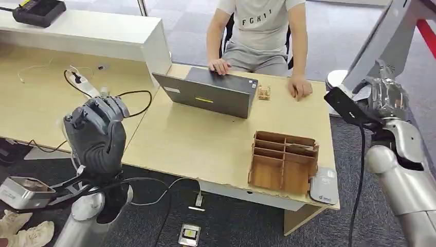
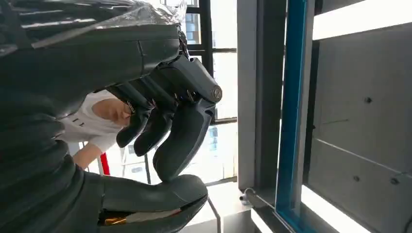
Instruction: Pass the card to the sensor for recognition and then transmit it.
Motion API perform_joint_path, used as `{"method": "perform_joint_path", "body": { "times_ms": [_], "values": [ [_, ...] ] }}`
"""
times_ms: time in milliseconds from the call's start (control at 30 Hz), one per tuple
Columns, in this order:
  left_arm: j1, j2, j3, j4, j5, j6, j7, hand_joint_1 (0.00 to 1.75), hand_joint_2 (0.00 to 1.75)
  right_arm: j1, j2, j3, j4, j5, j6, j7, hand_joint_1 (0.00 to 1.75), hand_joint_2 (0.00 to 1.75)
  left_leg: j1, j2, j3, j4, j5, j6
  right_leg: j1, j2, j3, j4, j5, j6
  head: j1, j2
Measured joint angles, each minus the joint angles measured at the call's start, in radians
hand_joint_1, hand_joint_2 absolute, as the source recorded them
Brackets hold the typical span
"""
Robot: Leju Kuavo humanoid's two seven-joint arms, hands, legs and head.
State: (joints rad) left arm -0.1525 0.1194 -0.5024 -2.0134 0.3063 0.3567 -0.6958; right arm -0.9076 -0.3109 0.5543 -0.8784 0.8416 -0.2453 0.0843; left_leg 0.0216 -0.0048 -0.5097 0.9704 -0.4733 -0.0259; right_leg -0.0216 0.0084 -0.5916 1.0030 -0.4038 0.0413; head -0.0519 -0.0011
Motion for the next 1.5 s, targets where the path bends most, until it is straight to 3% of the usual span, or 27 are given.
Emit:
{"method": "perform_joint_path", "body": {
  "times_ms": [400, 1467, 1500],
  "values": [
    [0.004, 0.0, -0.001, 0.0, -0.002, 0.01, -0.002, 1.5, 1.75, -0.077, 0.064, 0.059, 0.142, 0.02, 0.002, 0.004, 1.75, 1.75, 0.0, 0.0, 0.0, 0.0, 0.0, 0.0, 0.0, 0.0, 0.0, 0.0, 0.0, 0.0, 0.0, 0.0],
    [-0.002, 0.0, -0.005, 0.001, 0.005, 0.002, 0.005, 1.5, 1.75, -0.076, 0.069, 0.101, 0.201, 0.034, 0.005, 0.015, 1.75, 1.75, 0.0, 0.0, 0.001, 0.0, 0.0, 0.0, 0.0, 0.0, 0.0, 0.0, 0.0, 0.0, 0.0, 0.0],
    [-0.002, 0.0, -0.005, 0.001, 0.005, 0.002, 0.005, 1.5, 1.75, -0.076, 0.069, 0.101, 0.201, 0.034, 0.005, 0.015, 1.64, 1.75, 0.0, 0.0, 0.001, 0.0, 0.0, 0.0, 0.0, 0.0, 0.0, 0.0, 0.0, 0.0, 0.0, 0.0]
  ]
}}
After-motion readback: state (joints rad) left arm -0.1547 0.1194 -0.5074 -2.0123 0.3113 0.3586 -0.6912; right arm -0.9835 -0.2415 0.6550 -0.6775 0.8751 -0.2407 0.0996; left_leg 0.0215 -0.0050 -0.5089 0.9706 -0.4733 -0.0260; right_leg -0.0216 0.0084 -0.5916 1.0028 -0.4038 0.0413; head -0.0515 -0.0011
